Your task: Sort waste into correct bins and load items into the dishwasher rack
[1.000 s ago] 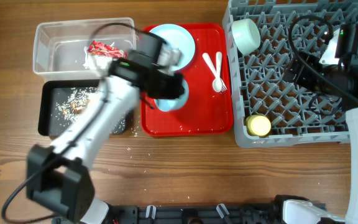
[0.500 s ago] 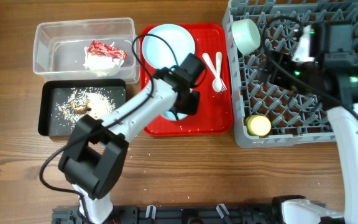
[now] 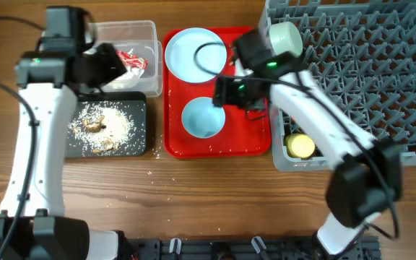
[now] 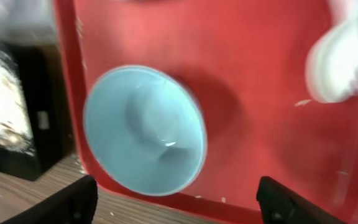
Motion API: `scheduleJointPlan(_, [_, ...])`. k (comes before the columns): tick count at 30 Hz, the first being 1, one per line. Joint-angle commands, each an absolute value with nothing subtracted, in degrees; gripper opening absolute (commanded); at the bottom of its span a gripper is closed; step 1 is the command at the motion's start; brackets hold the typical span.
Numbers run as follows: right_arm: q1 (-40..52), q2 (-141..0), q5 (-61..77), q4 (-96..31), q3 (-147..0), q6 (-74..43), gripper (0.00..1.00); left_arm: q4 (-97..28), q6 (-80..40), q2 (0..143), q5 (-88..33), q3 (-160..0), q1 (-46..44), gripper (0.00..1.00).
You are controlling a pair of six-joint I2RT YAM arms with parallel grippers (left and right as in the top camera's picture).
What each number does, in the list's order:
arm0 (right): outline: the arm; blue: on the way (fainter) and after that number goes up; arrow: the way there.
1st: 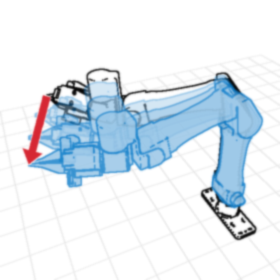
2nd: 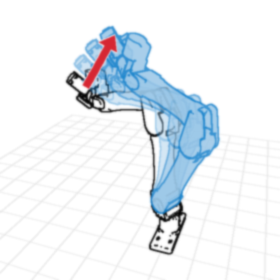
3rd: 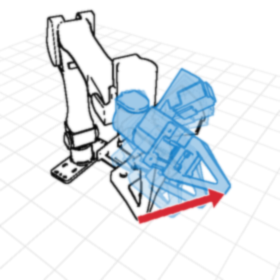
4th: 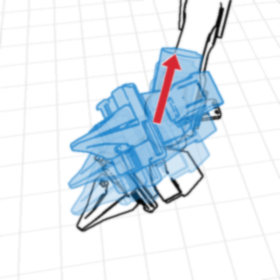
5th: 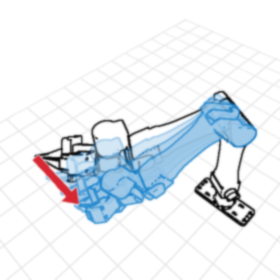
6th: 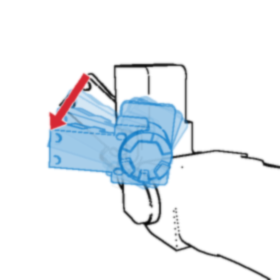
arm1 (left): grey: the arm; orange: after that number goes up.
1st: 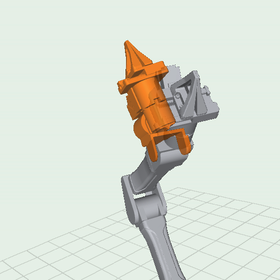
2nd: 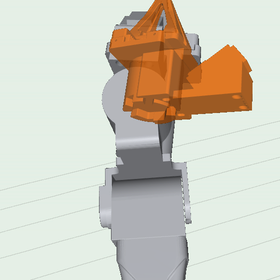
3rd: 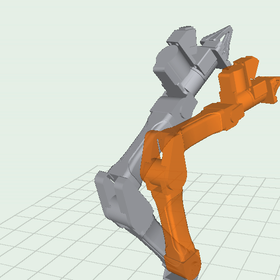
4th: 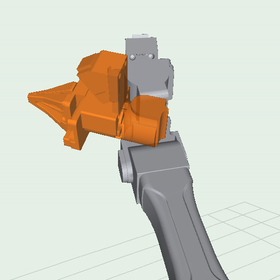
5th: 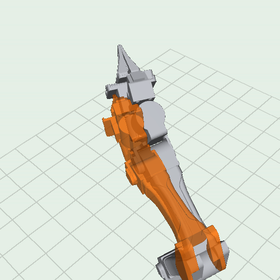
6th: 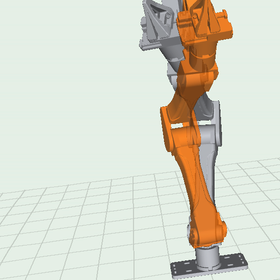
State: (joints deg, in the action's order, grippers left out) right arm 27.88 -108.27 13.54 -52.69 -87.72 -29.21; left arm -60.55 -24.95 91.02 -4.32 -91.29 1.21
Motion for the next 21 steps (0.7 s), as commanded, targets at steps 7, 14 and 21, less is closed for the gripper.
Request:
scheduleJointPlan(7, [30.52,-119.55,14.06,-49.93,-87.64,-30.24,0.21,-60.88,-25.76,91.94,-4.86,-90.59,4.36,0.54])
scheduleJointPlan(14, [28.03,-111.44,8.21,-55.02,-87.92,-33.45,0.04,-60.97,-25.82,91.94,-4.93,-90.59,4.23,0.67])
scheduleJointPlan(21, [24.8,-83.31,-26.96,-64.66,-87.9,-43.07,0.04,-61.34,-26.0,91.94,-5.08,-90.59,3.64,1.0])
